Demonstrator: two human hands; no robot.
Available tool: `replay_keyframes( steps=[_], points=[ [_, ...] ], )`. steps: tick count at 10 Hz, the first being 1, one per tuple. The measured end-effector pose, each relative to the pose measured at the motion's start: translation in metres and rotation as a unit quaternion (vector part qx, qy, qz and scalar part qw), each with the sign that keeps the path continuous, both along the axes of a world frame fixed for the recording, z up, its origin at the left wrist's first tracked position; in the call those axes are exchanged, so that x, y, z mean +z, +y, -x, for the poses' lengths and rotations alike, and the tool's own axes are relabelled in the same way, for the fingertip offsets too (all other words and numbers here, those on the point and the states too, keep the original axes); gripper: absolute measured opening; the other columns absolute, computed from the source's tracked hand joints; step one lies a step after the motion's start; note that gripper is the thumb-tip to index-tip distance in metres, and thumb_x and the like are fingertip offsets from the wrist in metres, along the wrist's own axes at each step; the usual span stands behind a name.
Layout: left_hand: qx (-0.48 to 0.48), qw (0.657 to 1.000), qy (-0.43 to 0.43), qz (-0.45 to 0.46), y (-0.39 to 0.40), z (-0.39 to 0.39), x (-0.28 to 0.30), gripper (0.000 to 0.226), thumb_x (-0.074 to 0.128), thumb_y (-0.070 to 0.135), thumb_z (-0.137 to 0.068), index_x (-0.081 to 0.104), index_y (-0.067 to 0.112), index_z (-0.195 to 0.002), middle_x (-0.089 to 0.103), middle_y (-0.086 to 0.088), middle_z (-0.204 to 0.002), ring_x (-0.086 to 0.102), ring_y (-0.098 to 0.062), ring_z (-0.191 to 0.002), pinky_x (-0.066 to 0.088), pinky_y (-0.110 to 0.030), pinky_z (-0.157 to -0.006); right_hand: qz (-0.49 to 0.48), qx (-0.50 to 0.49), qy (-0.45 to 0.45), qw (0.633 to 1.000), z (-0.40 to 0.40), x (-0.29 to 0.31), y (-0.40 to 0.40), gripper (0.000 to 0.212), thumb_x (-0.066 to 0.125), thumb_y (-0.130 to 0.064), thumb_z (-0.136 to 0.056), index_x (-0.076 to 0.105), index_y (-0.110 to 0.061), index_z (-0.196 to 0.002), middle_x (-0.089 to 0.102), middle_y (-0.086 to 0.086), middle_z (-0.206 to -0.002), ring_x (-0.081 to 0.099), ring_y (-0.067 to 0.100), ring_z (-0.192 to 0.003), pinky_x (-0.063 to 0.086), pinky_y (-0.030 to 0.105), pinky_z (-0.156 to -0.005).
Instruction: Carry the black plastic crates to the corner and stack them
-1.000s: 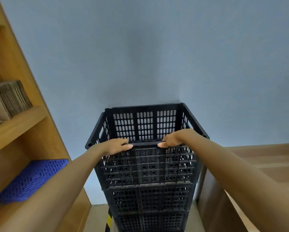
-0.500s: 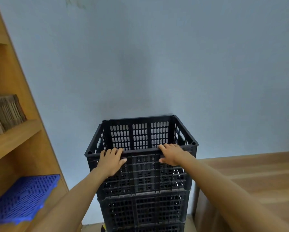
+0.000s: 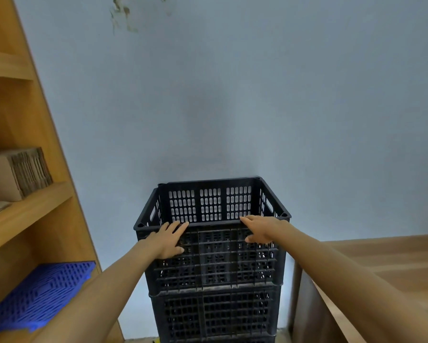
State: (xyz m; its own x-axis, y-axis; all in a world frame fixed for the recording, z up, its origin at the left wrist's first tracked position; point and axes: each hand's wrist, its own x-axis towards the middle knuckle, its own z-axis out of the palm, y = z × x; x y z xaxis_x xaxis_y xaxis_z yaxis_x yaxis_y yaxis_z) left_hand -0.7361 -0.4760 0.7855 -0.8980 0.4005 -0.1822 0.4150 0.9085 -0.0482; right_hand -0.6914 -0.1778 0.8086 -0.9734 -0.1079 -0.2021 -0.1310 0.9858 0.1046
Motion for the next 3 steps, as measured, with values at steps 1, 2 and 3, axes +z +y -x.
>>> replay_keyframes(
  steps=[1,2,3],
  points=[
    [-0.012,0.999,-0.038,0.003,0.0,0.0,0.015,0.078,0.05,0.043,-0.097,0.0,0.029,-0.157,0.0,-0.002,-0.165,0.007,-0.029,-0.151,0.022,-0.052,-0.119,-0.004,-0.008,-0.015,1.0,0.001,0.008,0.002,0.074,0.05,-0.048,-0.094,0.016,-0.023,-0.155,0.02,0.003,-0.161,0.028,0.029,-0.145,0.032,0.051,-0.114],
    [-0.043,0.997,-0.054,-0.024,0.006,-0.006,0.04,0.061,0.05,0.039,-0.098,0.026,0.025,-0.152,0.035,-0.005,-0.155,0.039,-0.024,-0.139,0.035,-0.043,-0.113,0.008,0.007,-0.006,1.0,-0.004,0.032,-0.002,0.058,0.047,-0.047,-0.096,0.038,-0.02,-0.145,0.044,0.008,-0.148,0.043,0.03,-0.135,0.039,0.048,-0.108],
    [-0.067,0.995,0.028,-0.062,0.014,-0.008,0.07,0.049,0.047,0.04,-0.098,0.04,0.029,-0.145,0.049,0.0,-0.145,0.048,-0.019,-0.13,0.042,-0.041,-0.106,0.093,0.039,0.067,0.993,-0.005,0.061,-0.007,0.04,0.046,-0.044,-0.097,0.058,-0.022,-0.128,0.06,0.004,-0.13,0.056,0.024,-0.12,0.046,0.043,-0.099]
  ],
)
